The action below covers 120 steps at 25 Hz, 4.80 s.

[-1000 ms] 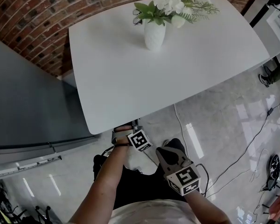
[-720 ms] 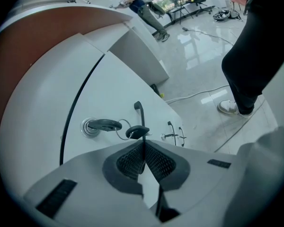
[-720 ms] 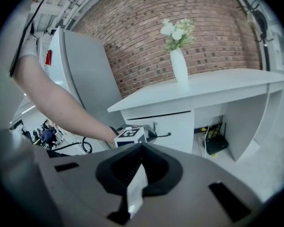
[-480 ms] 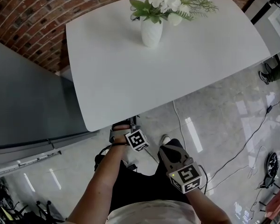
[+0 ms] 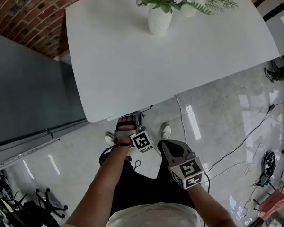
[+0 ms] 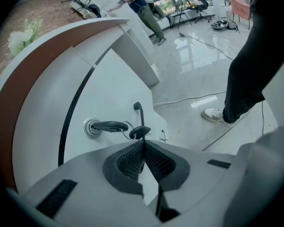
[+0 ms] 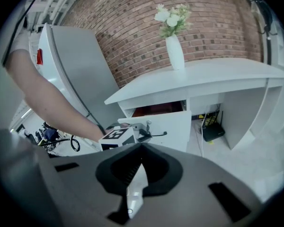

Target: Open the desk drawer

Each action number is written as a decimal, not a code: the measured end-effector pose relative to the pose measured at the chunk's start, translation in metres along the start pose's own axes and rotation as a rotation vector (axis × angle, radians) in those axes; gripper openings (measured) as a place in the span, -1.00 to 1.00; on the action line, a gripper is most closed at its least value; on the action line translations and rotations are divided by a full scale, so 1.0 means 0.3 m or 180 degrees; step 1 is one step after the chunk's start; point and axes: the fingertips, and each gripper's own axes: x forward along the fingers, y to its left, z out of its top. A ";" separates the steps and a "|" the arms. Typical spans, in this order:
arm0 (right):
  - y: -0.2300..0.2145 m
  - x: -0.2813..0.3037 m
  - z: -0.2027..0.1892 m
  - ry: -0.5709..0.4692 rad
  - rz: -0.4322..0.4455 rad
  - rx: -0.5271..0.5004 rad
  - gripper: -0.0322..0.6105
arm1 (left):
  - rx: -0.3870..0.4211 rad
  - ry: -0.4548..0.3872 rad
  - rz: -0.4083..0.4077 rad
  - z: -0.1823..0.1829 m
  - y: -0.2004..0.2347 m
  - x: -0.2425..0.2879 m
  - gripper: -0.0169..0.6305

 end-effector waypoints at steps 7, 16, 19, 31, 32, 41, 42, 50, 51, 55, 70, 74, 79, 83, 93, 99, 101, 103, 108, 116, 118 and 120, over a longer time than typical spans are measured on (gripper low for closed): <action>-0.016 -0.018 -0.011 0.0173 -0.0015 0.0057 -0.87 | -0.0120 -0.0012 -0.0103 0.022 -0.108 -0.076 -0.91; 0.019 -0.049 -0.001 0.0255 -0.0021 0.0074 -0.87 | -0.0131 -0.0011 -0.0203 0.016 -0.166 -0.123 -0.91; 0.033 -0.052 -0.002 0.0241 -0.0012 0.0096 -0.87 | -0.0123 -0.0005 -0.0219 0.014 -0.193 -0.139 -0.91; 0.026 -0.048 0.013 0.0245 -0.0080 0.0114 -0.87 | -0.0258 -0.0081 -0.0298 0.011 -0.196 -0.167 -0.91; 0.024 -0.046 0.018 0.0238 -0.0093 0.0120 -0.87 | -0.0271 -0.0107 -0.0308 0.011 -0.192 -0.171 -0.91; 0.074 -0.021 0.067 0.0221 -0.0072 0.0068 -0.87 | -0.0761 -0.0077 -0.0499 -0.032 -0.209 -0.276 -0.93; 0.076 -0.021 0.072 0.0223 -0.0073 0.0055 -0.87 | -0.0823 -0.0039 -0.0520 -0.042 -0.210 -0.285 -0.92; 0.087 -0.018 0.079 0.0286 -0.0071 -0.0047 -0.87 | -0.1335 0.0211 -0.0561 -0.136 -0.229 -0.336 -0.92; 0.091 -0.014 0.076 0.0309 -0.0070 -0.0066 -0.87 | -0.1421 0.0234 -0.0547 -0.148 -0.225 -0.345 -0.92; 0.114 0.009 0.091 0.0330 -0.0052 -0.0141 -0.87 | -0.1776 0.0358 -0.0480 -0.205 -0.172 -0.368 -0.92; 0.285 0.037 0.204 0.0261 0.0218 -0.0333 -0.87 | -0.3483 0.0526 -0.0466 -0.359 0.017 -0.577 -0.93; 0.323 0.066 0.248 0.0223 0.0344 -0.0439 -0.87 | -0.3867 0.0435 -0.0406 -0.378 0.095 -0.606 -0.93; 0.355 0.058 0.294 0.0106 0.0305 -0.0486 -0.87 | -0.4098 0.0462 -0.0416 -0.401 0.116 -0.652 -0.93; 0.379 0.068 0.320 0.0101 0.0360 -0.0504 -0.87 | -0.4414 0.0456 -0.0404 -0.421 0.151 -0.691 -0.93; 0.382 0.101 0.375 0.0072 0.0457 -0.0468 -0.87 | -0.4874 0.0406 -0.0328 -0.419 0.222 -0.722 -0.93; 0.375 0.104 0.388 0.0117 0.0498 -0.0511 -0.87 | -0.4935 0.0362 -0.0316 -0.397 0.227 -0.735 -0.93; 0.379 0.105 0.402 0.0108 0.0515 -0.0542 -0.87 | -0.4923 0.0358 -0.0275 -0.403 0.238 -0.738 -0.93; 0.381 0.108 0.411 0.0102 0.0520 -0.0584 -0.87 | -0.4937 0.0342 -0.0253 -0.408 0.248 -0.739 -0.93; 0.386 0.103 0.436 0.0078 0.0527 -0.0670 -0.87 | -0.4953 0.0288 -0.0213 -0.405 0.293 -0.755 -0.93; 0.371 0.084 0.435 0.0091 0.0446 -0.0665 -0.87 | -0.4891 0.0212 -0.0213 -0.385 0.330 -0.761 -0.93; 0.360 0.079 0.427 0.0097 0.0421 -0.0638 -0.87 | -0.4898 0.0232 -0.0226 -0.387 0.319 -0.755 -0.93; 0.349 0.073 0.421 0.0099 0.0405 -0.0627 -0.87 | -0.4903 0.0246 -0.0227 -0.386 0.314 -0.750 -0.93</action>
